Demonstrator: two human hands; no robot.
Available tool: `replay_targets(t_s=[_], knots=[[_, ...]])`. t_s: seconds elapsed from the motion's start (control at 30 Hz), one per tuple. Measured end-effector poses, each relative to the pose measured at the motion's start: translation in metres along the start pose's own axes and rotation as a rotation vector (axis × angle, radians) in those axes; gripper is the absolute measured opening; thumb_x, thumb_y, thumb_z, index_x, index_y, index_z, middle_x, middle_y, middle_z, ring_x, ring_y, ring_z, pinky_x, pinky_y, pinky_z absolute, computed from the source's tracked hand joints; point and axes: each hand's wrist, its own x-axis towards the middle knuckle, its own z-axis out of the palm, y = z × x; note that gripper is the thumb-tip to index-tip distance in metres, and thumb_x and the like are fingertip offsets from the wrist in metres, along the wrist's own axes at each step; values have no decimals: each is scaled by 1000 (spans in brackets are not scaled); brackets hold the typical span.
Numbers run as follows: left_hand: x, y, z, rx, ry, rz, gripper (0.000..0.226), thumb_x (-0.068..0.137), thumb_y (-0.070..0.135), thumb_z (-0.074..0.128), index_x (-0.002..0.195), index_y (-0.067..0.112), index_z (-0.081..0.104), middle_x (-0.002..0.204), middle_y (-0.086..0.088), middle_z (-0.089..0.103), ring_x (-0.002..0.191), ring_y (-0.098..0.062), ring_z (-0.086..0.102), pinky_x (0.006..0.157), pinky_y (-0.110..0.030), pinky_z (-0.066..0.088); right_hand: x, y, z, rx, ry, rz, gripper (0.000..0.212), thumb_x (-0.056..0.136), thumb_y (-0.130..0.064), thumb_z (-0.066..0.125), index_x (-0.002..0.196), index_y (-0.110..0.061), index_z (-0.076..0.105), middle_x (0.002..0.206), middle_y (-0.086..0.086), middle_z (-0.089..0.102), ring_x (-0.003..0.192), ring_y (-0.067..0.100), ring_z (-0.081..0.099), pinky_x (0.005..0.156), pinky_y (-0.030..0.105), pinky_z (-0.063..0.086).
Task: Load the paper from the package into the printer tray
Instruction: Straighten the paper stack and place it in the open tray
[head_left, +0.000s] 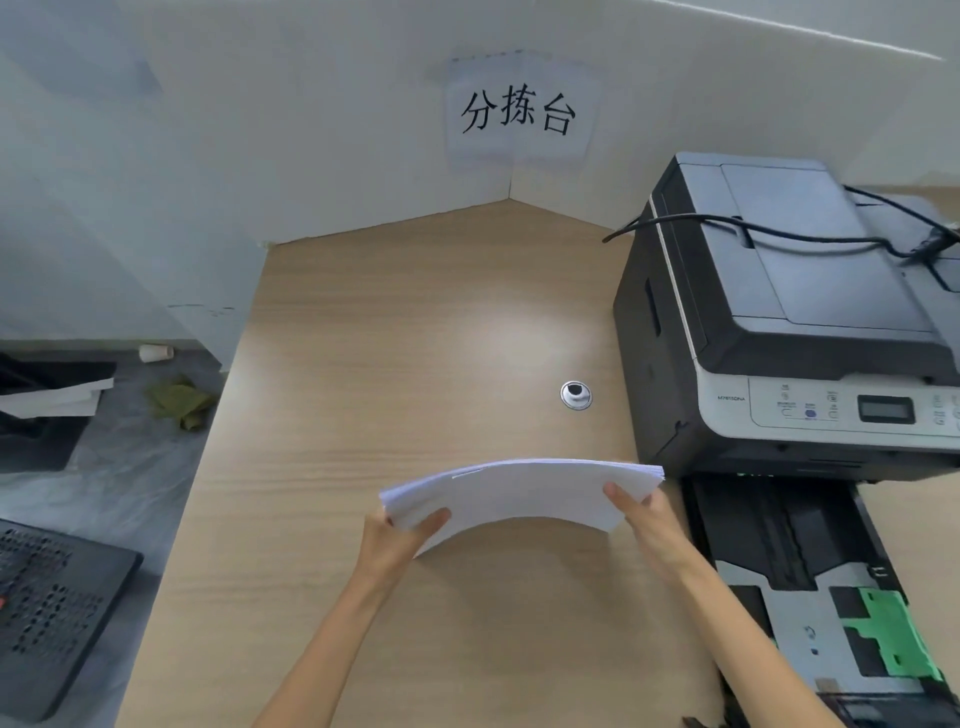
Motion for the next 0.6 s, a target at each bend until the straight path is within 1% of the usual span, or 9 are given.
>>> replay_targets(t_s=[0.07, 0.1, 0.17, 0.23, 0.3, 0.4, 0.5, 0.53, 0.6], knots=[[-1, 8, 0, -59, -3, 29, 29, 66, 14, 83, 87, 28, 68, 76, 26, 73, 75, 8, 66, 64, -8, 51, 1, -1, -1, 29, 37, -32, 84, 51, -65, 78, 111, -9, 60, 95, -5, 70, 91, 11, 65, 81, 25, 49], [-2, 10, 1, -88, 9, 39, 33, 59, 30, 87, 86, 27, 69, 76, 24, 74, 74, 6, 67, 64, -8, 51, 1, -3, 0, 43, 53, -39, 90, 48, -70, 76, 111, -8, 59, 96, -4, 71, 92, 11, 66, 81, 25, 50], [-4, 8, 2, -120, 39, 55, 64, 38, 65, 82, 84, 23, 69, 72, 17, 74, 72, 2, 67, 65, -11, 52, -1, -5, 5, 73, 60, -51, 90, 45, -77, 70, 107, -13, 60, 94, -7, 73, 91, 7, 67, 77, 20, 53], [-6, 5, 2, -151, 33, 74, 80, 34, 77, 74, 89, 21, 69, 77, 12, 75, 77, -2, 68, 68, -14, 54, -3, -6, 10, 94, 89, -52, 89, 46, -85, 61, 106, -19, 60, 95, -10, 73, 91, 4, 67, 76, 17, 53], [-8, 4, 1, -179, 18, 86, 83, 38, 81, 70, 93, 18, 69, 79, 10, 75, 78, -3, 68, 66, -16, 54, -5, -7, 13, 120, 113, -51, 93, 47, -89, 53, 108, -19, 60, 97, -11, 72, 92, 1, 67, 74, 15, 53], [-12, 5, 2, -181, 49, 83, 70, 42, 70, 76, 88, 18, 68, 73, 13, 75, 70, 1, 67, 61, -12, 51, -6, -11, 16, 148, 159, -65, 94, 46, -90, 52, 106, -18, 59, 97, -7, 69, 86, -3, 67, 74, 15, 51], [-15, 9, 6, -107, 38, 65, 21, 65, 20, 83, 80, 24, 69, 69, 20, 73, 66, 3, 66, 59, -9, 50, -8, -13, 17, 161, 189, -93, 86, 41, -91, 54, 95, -24, 58, 85, -14, 66, 77, -7, 64, 71, 12, 48], [-14, 7, 6, -68, 36, 58, 22, 70, 7, 79, 78, 25, 69, 68, 21, 73, 66, 3, 66, 59, -9, 50, -8, -13, 16, 152, 183, -110, 87, 42, -89, 56, 95, -20, 57, 81, -16, 66, 75, -7, 63, 68, 11, 48], [-12, 2, 3, 0, 26, 43, 25, 73, 1, 75, 75, 25, 70, 66, 23, 72, 65, 5, 66, 59, -10, 49, -9, -11, 14, 96, 150, -143, 90, 50, -79, 66, 105, -9, 55, 82, -21, 66, 78, -5, 62, 68, 8, 48]])
